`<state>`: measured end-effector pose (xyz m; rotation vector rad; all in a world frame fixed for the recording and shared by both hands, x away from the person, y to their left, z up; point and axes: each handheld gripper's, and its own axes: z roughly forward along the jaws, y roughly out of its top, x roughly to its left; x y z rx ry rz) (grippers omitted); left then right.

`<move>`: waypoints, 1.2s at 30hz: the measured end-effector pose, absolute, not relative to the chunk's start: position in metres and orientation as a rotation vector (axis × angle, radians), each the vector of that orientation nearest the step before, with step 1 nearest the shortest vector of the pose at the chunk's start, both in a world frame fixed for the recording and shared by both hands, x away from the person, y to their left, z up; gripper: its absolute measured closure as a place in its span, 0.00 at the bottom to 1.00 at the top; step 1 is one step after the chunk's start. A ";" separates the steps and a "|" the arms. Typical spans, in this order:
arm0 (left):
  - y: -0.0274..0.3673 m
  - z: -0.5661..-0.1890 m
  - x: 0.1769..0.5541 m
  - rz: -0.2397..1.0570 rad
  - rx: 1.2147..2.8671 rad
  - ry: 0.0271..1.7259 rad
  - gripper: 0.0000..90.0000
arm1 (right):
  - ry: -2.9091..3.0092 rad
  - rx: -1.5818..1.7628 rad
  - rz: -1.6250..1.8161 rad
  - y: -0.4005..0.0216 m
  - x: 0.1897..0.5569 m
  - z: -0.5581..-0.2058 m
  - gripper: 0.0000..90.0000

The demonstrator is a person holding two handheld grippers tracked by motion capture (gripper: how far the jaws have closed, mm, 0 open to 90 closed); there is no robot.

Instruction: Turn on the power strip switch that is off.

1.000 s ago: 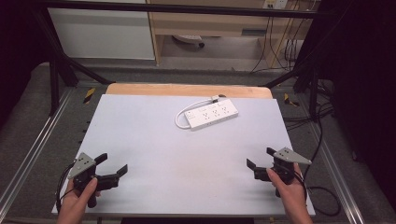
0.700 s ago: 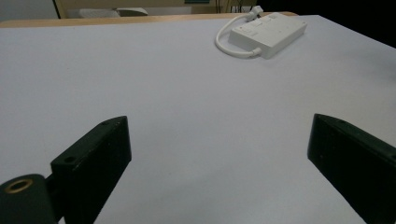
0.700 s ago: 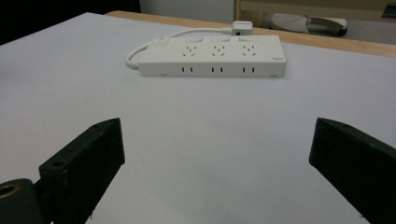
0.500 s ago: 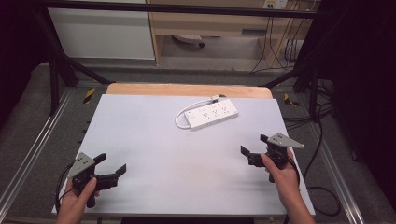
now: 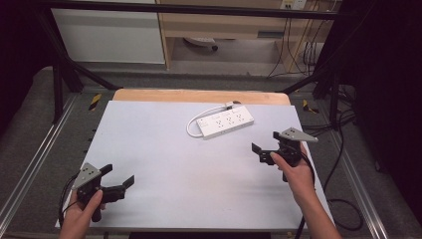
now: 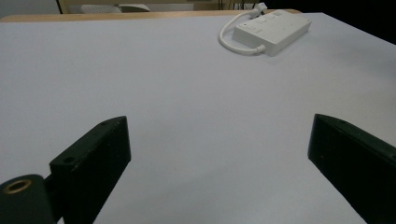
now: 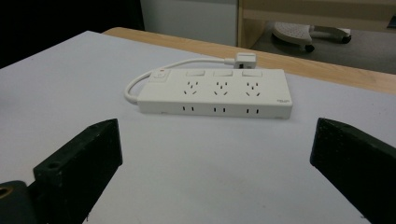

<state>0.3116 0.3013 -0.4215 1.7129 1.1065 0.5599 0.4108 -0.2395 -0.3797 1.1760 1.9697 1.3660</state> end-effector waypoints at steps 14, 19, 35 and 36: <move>0.302 -0.421 0.313 0.558 1.709 1.104 0.07 | 1.940 1.195 1.372 -0.231 0.442 -0.362 0.04; 0.303 -0.422 0.315 0.558 1.705 1.107 0.07 | 1.939 1.198 1.382 -0.232 0.450 -0.360 0.05; 0.302 -0.424 0.323 0.567 1.714 1.108 0.07 | 1.890 1.207 1.401 -0.230 0.483 -0.347 0.05; 0.303 -0.424 0.323 0.566 1.714 1.107 0.07 | 1.890 1.207 1.401 -0.230 0.483 -0.347 0.05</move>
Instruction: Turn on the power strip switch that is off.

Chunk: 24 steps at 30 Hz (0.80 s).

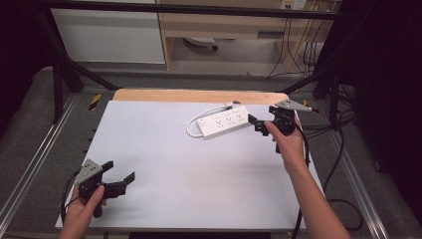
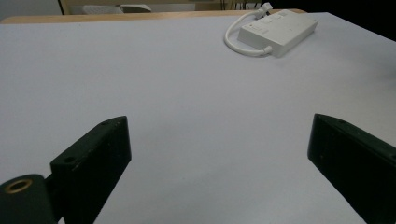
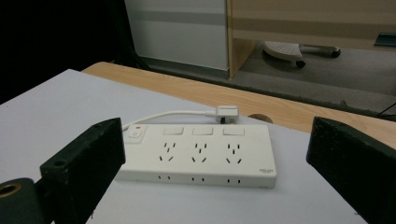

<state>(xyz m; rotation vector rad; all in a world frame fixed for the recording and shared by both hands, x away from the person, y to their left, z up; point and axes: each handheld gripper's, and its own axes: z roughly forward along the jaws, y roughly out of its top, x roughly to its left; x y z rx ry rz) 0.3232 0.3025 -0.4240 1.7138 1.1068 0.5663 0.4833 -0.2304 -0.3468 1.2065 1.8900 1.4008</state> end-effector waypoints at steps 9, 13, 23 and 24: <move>0.302 -0.424 0.323 0.567 1.719 1.106 0.07 | 1.863 1.223 1.397 -0.227 0.495 -0.344 0.06; 0.302 -0.424 0.323 0.564 1.719 1.106 0.07 | 1.849 1.241 1.386 -0.228 0.499 -0.346 0.07; 0.303 -0.424 0.323 0.564 1.718 1.108 0.07 | 1.844 1.262 1.381 -0.225 0.508 -0.352 0.08; 0.303 -0.424 0.323 0.562 1.720 1.107 0.07 | 1.844 1.262 1.375 -0.225 0.509 -0.353 0.08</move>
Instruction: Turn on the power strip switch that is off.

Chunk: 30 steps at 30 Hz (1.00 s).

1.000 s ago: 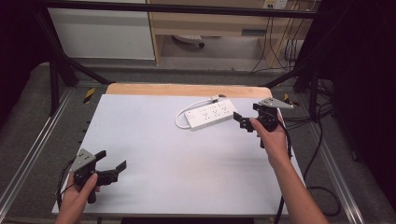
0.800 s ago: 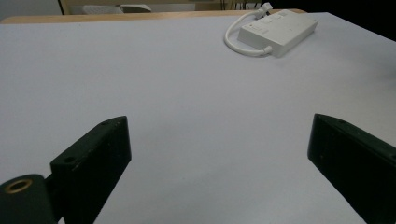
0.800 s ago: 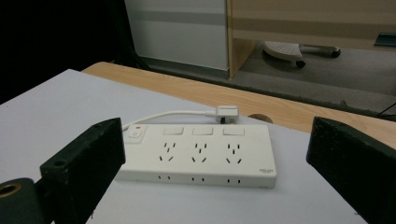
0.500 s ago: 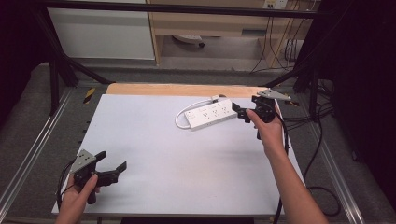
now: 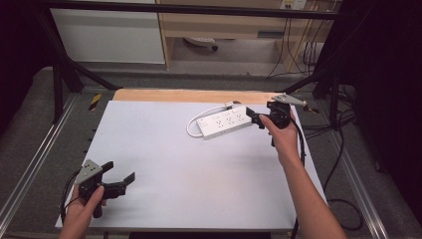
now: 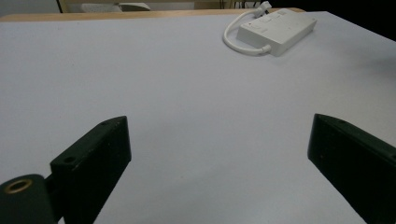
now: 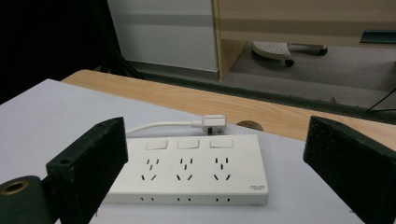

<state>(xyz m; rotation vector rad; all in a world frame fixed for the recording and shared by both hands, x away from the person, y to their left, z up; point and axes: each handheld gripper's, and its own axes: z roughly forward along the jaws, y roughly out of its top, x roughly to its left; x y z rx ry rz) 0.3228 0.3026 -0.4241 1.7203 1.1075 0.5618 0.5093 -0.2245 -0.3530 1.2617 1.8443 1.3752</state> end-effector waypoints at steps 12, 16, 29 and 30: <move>0.302 -0.424 0.323 0.557 1.722 1.109 0.07 | 1.805 1.289 1.374 -0.219 0.522 -0.360 0.12; 0.302 -0.424 0.322 0.554 1.721 1.105 0.07 | 1.798 1.299 1.361 -0.218 0.525 -0.363 0.16; 0.302 -0.424 0.322 0.548 1.723 1.105 0.07 | 1.778 1.307 1.344 -0.208 0.541 -0.373 0.30; 0.302 -0.424 0.322 0.548 1.722 1.106 0.07 | 1.776 1.301 1.340 -0.207 0.542 -0.374 0.32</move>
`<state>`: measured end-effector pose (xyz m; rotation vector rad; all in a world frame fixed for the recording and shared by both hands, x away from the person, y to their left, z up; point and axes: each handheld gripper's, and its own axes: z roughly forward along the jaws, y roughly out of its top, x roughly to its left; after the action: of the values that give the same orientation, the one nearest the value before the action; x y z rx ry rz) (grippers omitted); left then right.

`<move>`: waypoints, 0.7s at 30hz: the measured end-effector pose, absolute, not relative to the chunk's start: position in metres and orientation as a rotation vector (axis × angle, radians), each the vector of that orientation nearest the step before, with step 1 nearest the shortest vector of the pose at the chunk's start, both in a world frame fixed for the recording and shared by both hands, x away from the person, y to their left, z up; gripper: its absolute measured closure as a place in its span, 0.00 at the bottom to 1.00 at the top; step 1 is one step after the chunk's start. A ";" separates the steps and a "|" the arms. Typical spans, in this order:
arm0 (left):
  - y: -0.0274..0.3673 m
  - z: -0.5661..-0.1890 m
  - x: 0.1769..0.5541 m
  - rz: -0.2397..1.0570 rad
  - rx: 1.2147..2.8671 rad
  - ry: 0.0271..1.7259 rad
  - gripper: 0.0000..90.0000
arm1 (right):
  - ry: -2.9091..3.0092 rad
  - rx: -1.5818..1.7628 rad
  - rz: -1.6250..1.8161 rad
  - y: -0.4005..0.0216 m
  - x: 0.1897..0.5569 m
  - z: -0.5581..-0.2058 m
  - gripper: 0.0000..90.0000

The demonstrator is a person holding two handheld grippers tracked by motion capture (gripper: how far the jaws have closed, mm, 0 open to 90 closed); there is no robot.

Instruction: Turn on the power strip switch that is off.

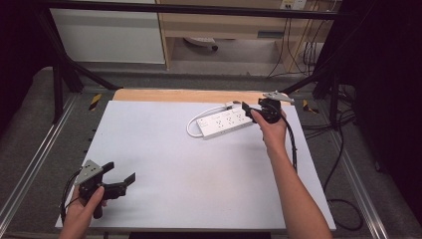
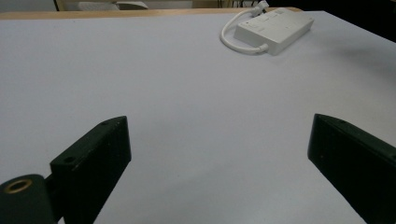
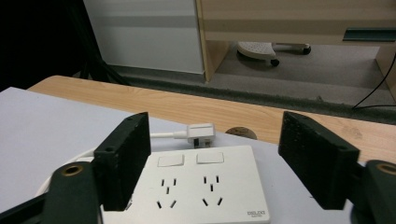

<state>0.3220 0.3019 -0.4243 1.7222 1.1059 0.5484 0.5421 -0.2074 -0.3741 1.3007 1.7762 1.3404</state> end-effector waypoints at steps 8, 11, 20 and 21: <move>0.302 -0.425 0.322 0.537 1.724 1.102 0.07 | 1.751 1.290 1.323 -0.201 0.551 -0.381 0.47; 0.302 -0.425 0.323 0.532 1.723 1.103 0.07 | 1.741 1.291 1.311 -0.199 0.555 -0.385 0.53; 0.303 -0.425 0.322 0.529 1.717 1.120 0.07 | 1.723 1.322 1.303 -0.195 0.565 -0.400 0.62; 0.303 -0.425 0.322 0.526 1.716 1.119 0.07 | 1.716 1.329 1.306 -0.195 0.566 -0.401 0.64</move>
<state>0.3222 0.3034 -0.4251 1.7158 1.1186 0.5263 0.5657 -0.1953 -0.4011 1.3294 1.7161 1.3065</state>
